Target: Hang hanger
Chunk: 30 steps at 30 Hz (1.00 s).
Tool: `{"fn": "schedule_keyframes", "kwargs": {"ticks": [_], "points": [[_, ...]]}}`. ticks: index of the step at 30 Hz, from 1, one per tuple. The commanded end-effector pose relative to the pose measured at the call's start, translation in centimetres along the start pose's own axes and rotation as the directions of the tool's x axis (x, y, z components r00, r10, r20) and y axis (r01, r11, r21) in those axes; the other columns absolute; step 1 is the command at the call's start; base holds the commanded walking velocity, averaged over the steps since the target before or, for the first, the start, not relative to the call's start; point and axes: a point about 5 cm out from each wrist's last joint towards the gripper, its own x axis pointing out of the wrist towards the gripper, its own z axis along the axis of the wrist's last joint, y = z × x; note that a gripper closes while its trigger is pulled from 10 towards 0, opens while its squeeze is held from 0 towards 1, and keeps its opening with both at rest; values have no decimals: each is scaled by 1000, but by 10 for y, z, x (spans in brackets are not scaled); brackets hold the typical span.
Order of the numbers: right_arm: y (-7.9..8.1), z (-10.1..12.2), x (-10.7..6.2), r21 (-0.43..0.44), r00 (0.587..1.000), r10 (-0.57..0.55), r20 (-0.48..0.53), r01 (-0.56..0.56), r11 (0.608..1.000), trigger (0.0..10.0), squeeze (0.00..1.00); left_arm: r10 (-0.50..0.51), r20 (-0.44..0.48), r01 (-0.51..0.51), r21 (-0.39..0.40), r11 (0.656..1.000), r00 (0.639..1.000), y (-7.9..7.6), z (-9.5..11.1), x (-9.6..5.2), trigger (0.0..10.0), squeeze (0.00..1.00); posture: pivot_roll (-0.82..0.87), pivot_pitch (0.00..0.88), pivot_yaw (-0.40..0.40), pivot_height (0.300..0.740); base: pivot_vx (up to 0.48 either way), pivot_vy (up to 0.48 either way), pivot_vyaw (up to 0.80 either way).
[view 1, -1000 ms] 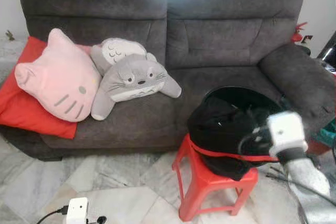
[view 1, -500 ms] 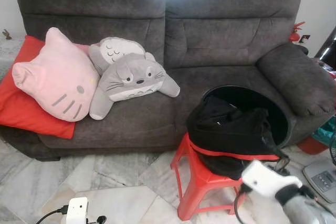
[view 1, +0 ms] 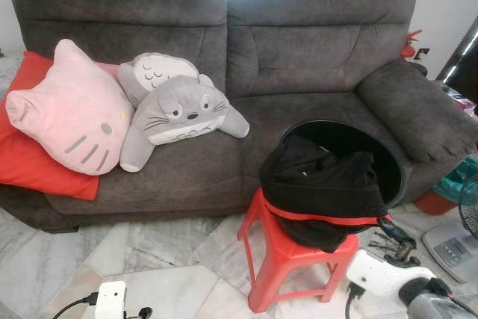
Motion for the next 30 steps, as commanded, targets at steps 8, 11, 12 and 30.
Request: {"fn": "schedule_keyframes", "kwargs": {"ticks": [8, 11, 12, 30], "points": [[20, -11, 8, -37, 999, -15, -49, 14, 999, 10000, 0, 13, -20, -14, -15, 1000, 1000, 0, -4, 0, 10000, 0, -124, 0, -62, 716, 0, 0, 0], [23, -11, 13, -36, 999, -22, -50, 20, 999, 10000, 0, 15, -19, -15, -13, 1000, 1000, 1, -4, 0, 10000, 0, -124, 0, -62, 716, 0, 0, 0], [23, -10, 13, -35, 998, -28, -47, 26, 999, 10000, 0, 15, -19, -16, -13, 1000, 1000, 1, -4, 0, 10000, 0, -117, 0, -61, 716, 0, 0, 0], [17, -7, 20, -50, 989, -145, -6, 145, 988, 10000, 0, 22, -12, -22, -20, 1000, 1000, 1, -3, 0, 10000, 0, -113, 0, -59, 716, 0, 0, 0]]}}
